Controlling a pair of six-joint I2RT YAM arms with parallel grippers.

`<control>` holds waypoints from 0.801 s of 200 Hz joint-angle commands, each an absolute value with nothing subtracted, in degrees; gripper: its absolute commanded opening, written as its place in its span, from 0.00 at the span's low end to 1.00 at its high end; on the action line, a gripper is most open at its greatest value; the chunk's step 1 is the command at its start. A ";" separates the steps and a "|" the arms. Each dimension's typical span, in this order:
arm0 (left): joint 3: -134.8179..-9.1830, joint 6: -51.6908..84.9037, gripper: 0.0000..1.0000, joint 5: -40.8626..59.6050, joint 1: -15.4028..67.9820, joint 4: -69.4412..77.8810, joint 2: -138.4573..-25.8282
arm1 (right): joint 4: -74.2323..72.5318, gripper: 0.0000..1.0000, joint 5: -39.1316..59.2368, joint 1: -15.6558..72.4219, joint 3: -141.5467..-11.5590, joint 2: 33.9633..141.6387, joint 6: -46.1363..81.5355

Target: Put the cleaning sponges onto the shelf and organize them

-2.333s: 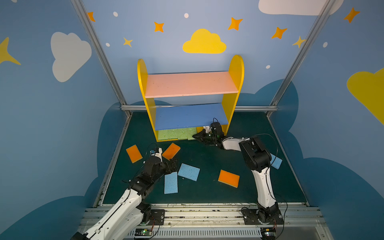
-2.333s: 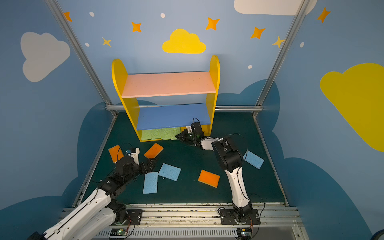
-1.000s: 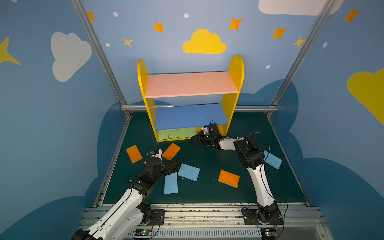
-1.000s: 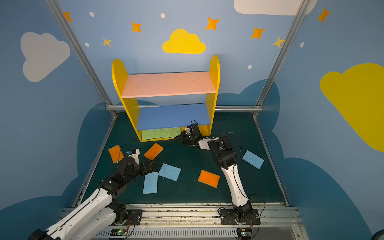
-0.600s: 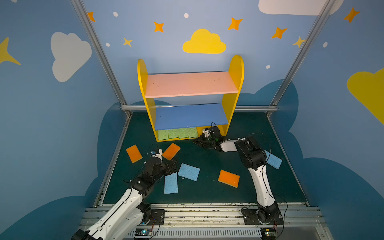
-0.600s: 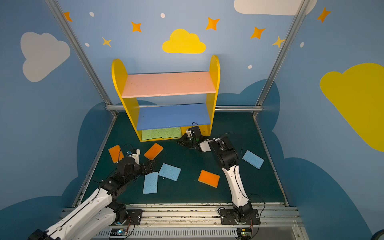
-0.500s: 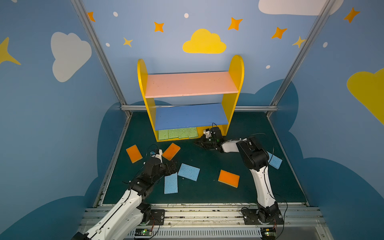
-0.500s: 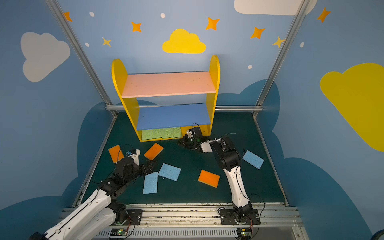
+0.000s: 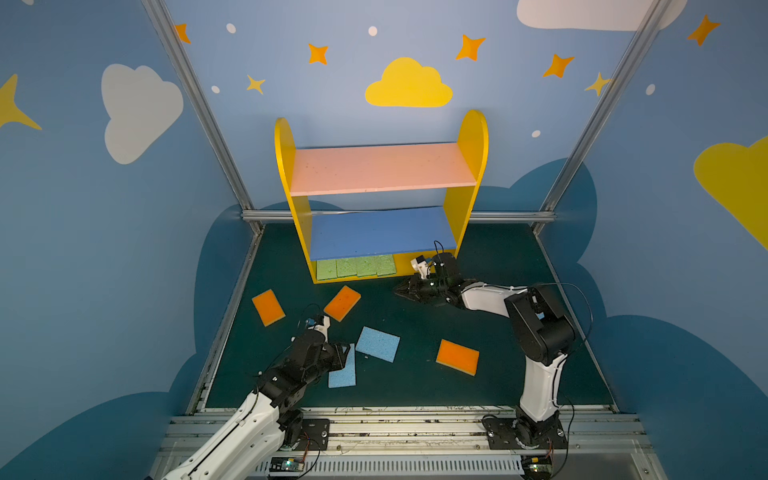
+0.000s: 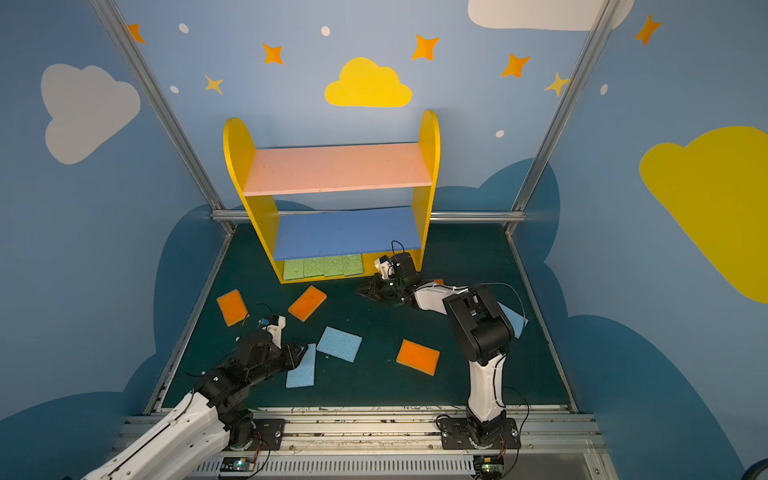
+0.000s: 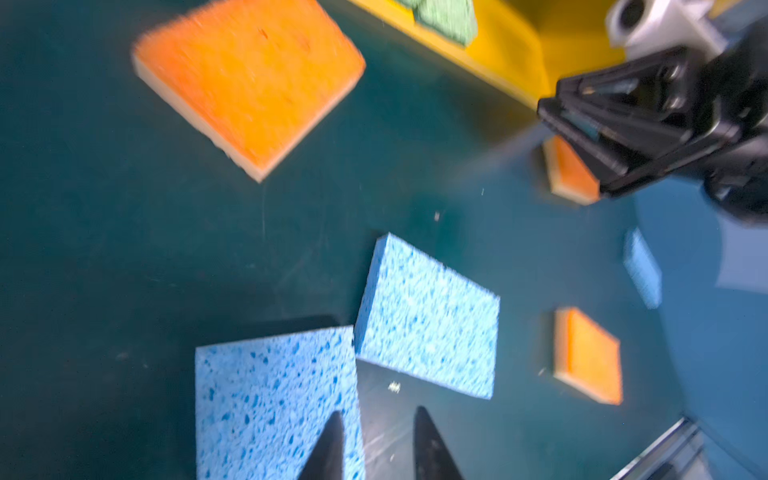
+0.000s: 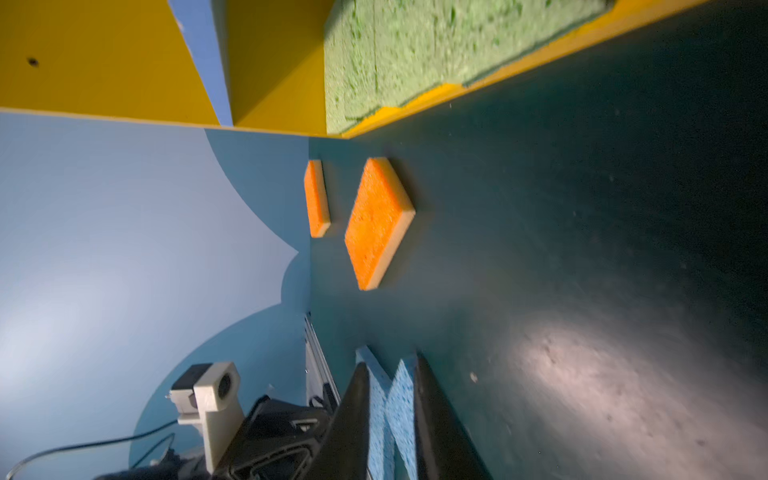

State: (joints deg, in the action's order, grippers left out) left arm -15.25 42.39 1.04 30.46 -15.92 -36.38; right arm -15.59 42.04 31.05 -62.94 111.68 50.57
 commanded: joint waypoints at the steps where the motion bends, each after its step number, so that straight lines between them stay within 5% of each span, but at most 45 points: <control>1: -15.34 44.70 0.03 -0.88 33.65 -15.20 -38.52 | -11.05 0.22 44.91 30.85 -59.66 108.98 45.94; 76: -16.29 47.79 0.03 -6.06 42.65 -8.12 -49.60 | -9.13 0.27 44.78 30.85 -53.22 104.51 41.73; 160: -17.22 48.27 0.03 -6.23 43.06 2.38 -64.47 | -12.08 0.27 46.98 30.52 -53.70 109.15 43.50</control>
